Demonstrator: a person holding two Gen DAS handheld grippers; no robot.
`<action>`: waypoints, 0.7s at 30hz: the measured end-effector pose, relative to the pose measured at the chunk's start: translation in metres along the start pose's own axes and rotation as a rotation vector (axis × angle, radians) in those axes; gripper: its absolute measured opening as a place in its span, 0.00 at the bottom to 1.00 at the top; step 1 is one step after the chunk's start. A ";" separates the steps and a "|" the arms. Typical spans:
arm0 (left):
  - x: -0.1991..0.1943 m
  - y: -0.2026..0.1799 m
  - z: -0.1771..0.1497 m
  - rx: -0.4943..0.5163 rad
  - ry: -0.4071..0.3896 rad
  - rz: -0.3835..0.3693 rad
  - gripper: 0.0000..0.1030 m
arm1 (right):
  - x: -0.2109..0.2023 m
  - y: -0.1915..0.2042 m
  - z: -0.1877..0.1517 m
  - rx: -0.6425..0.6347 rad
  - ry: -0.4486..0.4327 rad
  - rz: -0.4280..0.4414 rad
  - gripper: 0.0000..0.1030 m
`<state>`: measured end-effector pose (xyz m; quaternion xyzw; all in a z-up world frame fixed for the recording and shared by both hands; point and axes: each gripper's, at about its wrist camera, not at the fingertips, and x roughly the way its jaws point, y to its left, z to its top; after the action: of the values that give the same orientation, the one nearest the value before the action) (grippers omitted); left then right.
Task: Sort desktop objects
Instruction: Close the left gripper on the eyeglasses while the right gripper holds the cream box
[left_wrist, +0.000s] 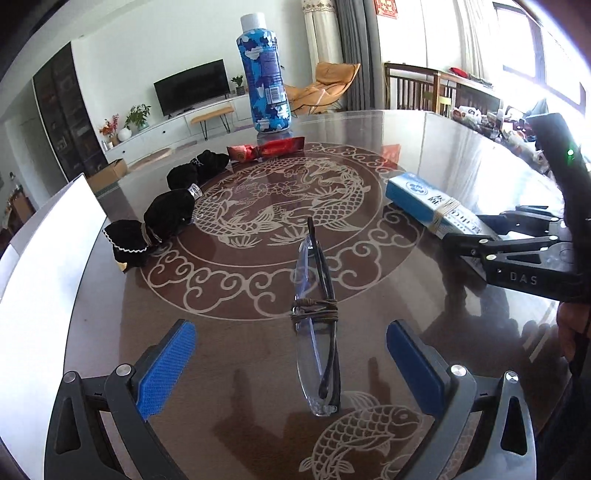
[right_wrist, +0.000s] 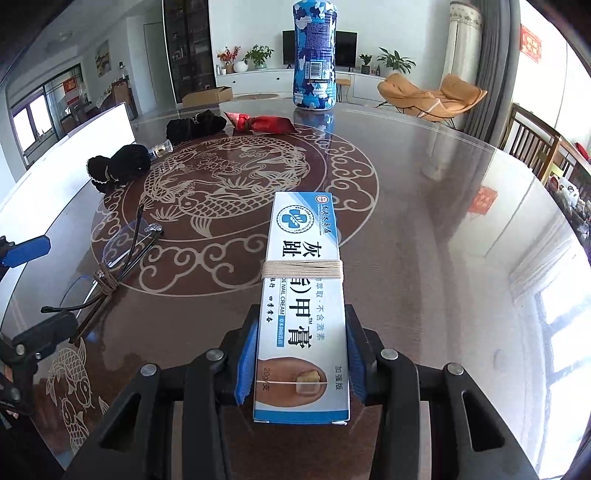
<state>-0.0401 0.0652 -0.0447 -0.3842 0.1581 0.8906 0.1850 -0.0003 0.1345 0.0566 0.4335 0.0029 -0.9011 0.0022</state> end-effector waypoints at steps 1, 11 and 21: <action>0.006 0.000 0.000 -0.013 0.023 0.007 1.00 | 0.000 0.000 0.000 0.000 0.000 0.000 0.41; 0.035 0.015 0.005 -0.148 0.124 -0.054 1.00 | 0.000 0.000 0.000 0.003 0.000 0.003 0.41; 0.043 0.013 0.013 -0.146 0.125 -0.054 1.00 | -0.002 -0.006 -0.001 0.026 -0.006 0.034 0.42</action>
<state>-0.0813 0.0679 -0.0666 -0.4556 0.0939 0.8687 0.1702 0.0018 0.1409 0.0577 0.4306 -0.0161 -0.9023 0.0119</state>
